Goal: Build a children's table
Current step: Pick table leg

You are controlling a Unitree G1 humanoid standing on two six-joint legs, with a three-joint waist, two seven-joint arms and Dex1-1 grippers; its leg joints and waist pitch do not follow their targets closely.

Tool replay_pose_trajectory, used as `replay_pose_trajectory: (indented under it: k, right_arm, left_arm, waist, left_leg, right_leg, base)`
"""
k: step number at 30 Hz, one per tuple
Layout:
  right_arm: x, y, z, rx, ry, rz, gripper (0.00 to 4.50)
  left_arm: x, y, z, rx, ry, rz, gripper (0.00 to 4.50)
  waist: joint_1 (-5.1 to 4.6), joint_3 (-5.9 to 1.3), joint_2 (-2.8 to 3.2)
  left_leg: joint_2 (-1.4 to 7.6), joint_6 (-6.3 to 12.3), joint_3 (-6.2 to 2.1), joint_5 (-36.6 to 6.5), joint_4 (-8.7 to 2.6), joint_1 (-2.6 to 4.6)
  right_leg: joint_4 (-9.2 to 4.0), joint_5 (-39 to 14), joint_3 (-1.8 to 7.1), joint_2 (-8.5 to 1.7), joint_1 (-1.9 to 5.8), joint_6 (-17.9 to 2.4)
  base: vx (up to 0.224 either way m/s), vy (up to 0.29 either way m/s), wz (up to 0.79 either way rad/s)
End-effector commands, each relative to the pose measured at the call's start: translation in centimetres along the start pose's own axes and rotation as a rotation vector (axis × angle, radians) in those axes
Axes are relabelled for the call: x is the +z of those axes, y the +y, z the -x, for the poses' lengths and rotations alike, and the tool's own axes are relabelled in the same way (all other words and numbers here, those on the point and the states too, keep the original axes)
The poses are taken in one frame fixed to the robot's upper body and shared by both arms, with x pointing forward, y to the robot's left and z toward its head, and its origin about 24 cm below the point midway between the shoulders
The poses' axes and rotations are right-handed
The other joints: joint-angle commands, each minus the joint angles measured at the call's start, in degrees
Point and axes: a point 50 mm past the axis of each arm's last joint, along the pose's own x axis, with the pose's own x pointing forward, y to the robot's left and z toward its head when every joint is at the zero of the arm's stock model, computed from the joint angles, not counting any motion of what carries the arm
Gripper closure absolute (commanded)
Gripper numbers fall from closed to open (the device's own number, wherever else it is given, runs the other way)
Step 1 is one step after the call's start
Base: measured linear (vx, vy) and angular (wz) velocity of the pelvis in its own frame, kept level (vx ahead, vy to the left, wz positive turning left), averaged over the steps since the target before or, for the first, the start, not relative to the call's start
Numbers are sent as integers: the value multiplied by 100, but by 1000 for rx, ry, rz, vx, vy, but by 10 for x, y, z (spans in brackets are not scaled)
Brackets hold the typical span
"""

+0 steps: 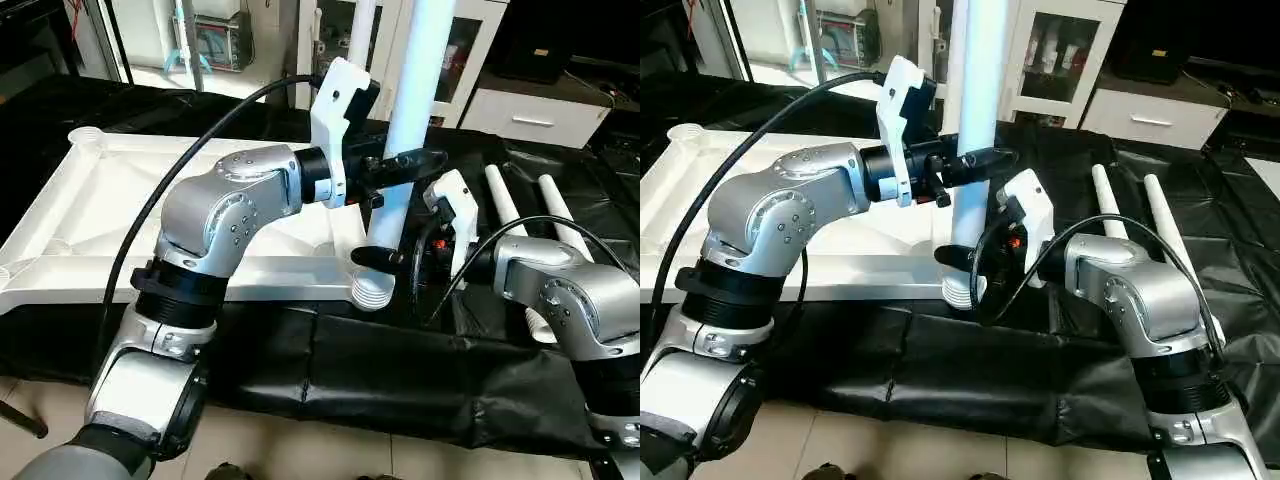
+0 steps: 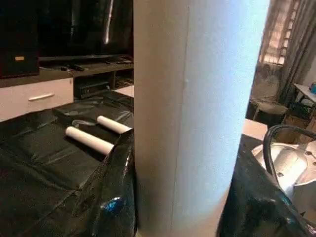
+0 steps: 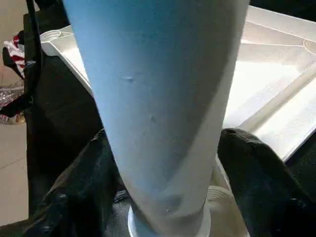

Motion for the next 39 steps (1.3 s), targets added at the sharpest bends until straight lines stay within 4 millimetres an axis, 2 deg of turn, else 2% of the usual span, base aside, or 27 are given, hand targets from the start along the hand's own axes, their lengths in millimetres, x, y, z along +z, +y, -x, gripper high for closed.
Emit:
replay_pose_trajectory:
  k: [1,4,9,10,12,13,15,16,17,18,19,21,22,24,25,27,28,29,30,31,32,33,34,35,36,37,39]
  right_arm:
    - [-2,-2,2,-9,22,-2,173]
    - [-2,-2,2,-9,23,-2,185]
    - [-2,-3,2,-18,13,1,238]
    - [-1,-3,2,-18,9,3,246]
    - [-1,-3,3,-17,2,5,253]
    - [-1,-2,3,-16,-3,5,257]
    - [0,-2,3,-19,-10,4,258]
    - [0,-2,4,-24,-21,3,258]
    - [1,-2,4,-28,-28,2,259]
    - [1,-3,5,-34,-41,-3,262]
    - [2,-3,6,-41,-51,-8,262]
    - [3,-4,6,-48,-59,-11,263]
    - [3,-4,6,-54,-65,-12,263]
    - [3,-5,7,-62,-70,-13,263]
    - [4,-10,9,-101,-87,-15,263]
    - [6,-16,12,-151,-105,-18,263]
    - [6,-19,13,-186,-116,-21,263]
    - [7,-29,17,-259,-131,-32,263]
    - [6,-38,22,-332,-133,-39,263]
    - [6,-38,22,-332,-133,-39,263]
    - [4,-44,26,-373,-133,-48,263]
    - [1,-49,30,-405,-131,-58,263]
    - [-1,-50,32,-408,-120,-55,263]
    - [-1,-50,32,-409,-117,-54,263]
    - [-5,-50,33,-389,-101,-41,263]
    - [-5,-50,33,-389,-101,-41,263]
    - [-6,-48,31,-375,-104,2,263]
  left_arm:
    - [4,-7,-2,-30,-12,-28,273]
    - [4,-7,-1,-30,-10,-30,273]
    - [4,-5,0,-17,-1,-39,273]
    - [3,-2,0,18,10,-57,273]
    - [1,3,0,74,33,-79,273]
    - [-1,2,0,44,31,-54,217]
    - [-1,1,1,24,27,-28,203]
    - [-2,1,1,14,22,-9,203]
    - [-2,1,2,12,20,1,198]
    - [-2,1,2,10,19,7,169]
    - [-2,1,3,6,18,15,169]
    - [-2,1,4,6,15,24,158]
    - [-2,1,5,4,13,30,158]
    - [-2,2,6,12,11,35,146]
    - [0,6,9,37,-10,37,131]
    - [4,10,12,68,-43,44,117]
    - [6,13,15,90,-67,50,100]
    - [10,20,22,122,-101,23,87]
    - [10,29,35,162,-118,-30,79]
    - [10,29,35,162,-118,-30,79]
    - [8,37,49,178,-119,-90,76]
    - [5,45,62,196,-99,-154,76]
    - [-2,50,70,209,-54,-203,76]
    - [-4,51,72,211,-41,-215,76]
    - [-35,56,78,169,145,-278,76]
    - [-35,56,78,169,145,-278,76]
    - [-68,51,76,71,297,-293,76]
  waist:
    - [5,-478,-50]
    - [4,-476,-47]
    - [3,-476,-27]
    - [0,-474,-5]
    - [4,-478,-13]
    - [6,-477,26]
    - [5,-484,4]
    - [7,-482,40]
    - [1,-482,28]
    - [6,-486,26]
    - [6,-478,44]
    - [3,-481,31]
    - [3,-478,57]
    - [2,-476,47]
    - [12,-476,107]
    - [-5,-481,77]
    - [-3,-476,76]
    - [1,-477,107]
    - [-4,-471,100]
    - [-22,-474,88]
    - [-18,-476,97]
    - [-20,-467,60]
    - [-67,-464,84]
    - [-56,-474,26]
    - [-70,-483,-49]
    - [-58,-469,28]
    - [-50,-487,33]
  left_leg:
    - [-31,1,92,-876,-395,48]
    - [-27,3,91,-874,-396,50]
    - [-30,-13,90,-932,-397,54]
    - [-30,-28,85,-965,-403,54]
    - [-25,-40,84,-984,-401,60]
    - [-33,-53,80,-988,-403,55]
    - [-36,-53,81,-971,-402,57]
    - [-34,-55,77,-971,-403,59]
    - [-37,-56,78,-971,-401,55]
    - [-37,-60,78,-986,-402,65]
    - [-41,-67,75,-1036,-405,61]
    - [-38,-68,78,-1079,-403,68]
    - [-39,-81,75,-1102,-406,69]
    - [-42,-79,76,-1152,-409,70]
    - [-41,-99,65,-1175,-411,79]
    - [-47,-131,70,-1196,-407,72]
    - [-51,-136,71,-1228,-408,76]
    - [-54,-147,67,-1241,-407,79]
    - [-60,-148,65,-1260,-413,75]
    - [-77,-168,72,-1334,-417,75]
    - [-69,-200,68,-1339,-415,89]
    - [-77,-157,44,-1345,-441,67]
    - [-80,-218,45,-1385,-455,42]
    - [-71,-188,45,-1380,-446,63]
    - [-58,-161,59,-1275,-437,73]
    - [-44,-145,63,-1260,-452,72]
    - [-28,-150,72,-1197,-443,91]
  right_leg:
    - [-317,-1445,83,-108,391,-931]
    - [-315,-1429,82,-107,388,-948]
    - [-328,-1484,83,-106,388,-926]
    - [-337,-1499,81,-102,386,-916]
    - [-329,-1465,81,-104,386,-919]
    - [-328,-1439,82,-102,389,-929]
    - [-321,-1391,80,-98,395,-948]
    - [-316,-1349,81,-100,393,-972]
    - [-319,-1333,81,-97,395,-974]
    - [-317,-1330,78,-96,395,-992]
    - [-318,-1367,77,-94,393,-1001]
    - [-324,-1386,76,-92,391,-1011]
    - [-325,-1375,77,-92,388,-1019]
    - [-334,-1449,73,-90,390,-1003]
    - [-330,-1476,72,-94,386,-996]
    - [-345,-1475,69,-95,385,-999]
    - [-348,-1530,66,-87,384,-989]
    - [-347,-1562,65,-85,382,-973]
    - [-374,-1628,59,-88,372,-945]
    - [-395,-1799,50,-75,368,-854]
    - [-378,-1776,58,-77,363,-847]
    - [-406,-1925,41,-90,372,-756]
    - [-381,-2061,46,-75,392,-643]
    - [-425,-2134,43,-80,372,-569]
    - [-394,-2050,59,-89,358,-565]
    - [-370,-2024,79,-92,339,-535]
    - [-337,-1787,87,-104,325,-646]
  base:
    - [0,0,0]
    - [0,0,0]
    - [0,0,0]
    - [0,0,0]
    - [0,0,0]
    - [0,0,0]
    - [0,0,0]
    - [0,0,0]
    - [0,0,0]
    - [0,0,0]
    - [0,0,0]
    - [0,0,0]
    - [0,0,0]
    - [0,0,0]
    - [0,0,0]
    - [0,0,0]
    - [0,0,0]
    - [0,0,0]
    - [0,0,0]
    - [0,0,0]
    - [0,0,0]
    - [0,0,0]
    - [0,0,0]
    - [0,0,0]
    - [0,0,0]
    - [0,0,0]
    - [0,0,0]
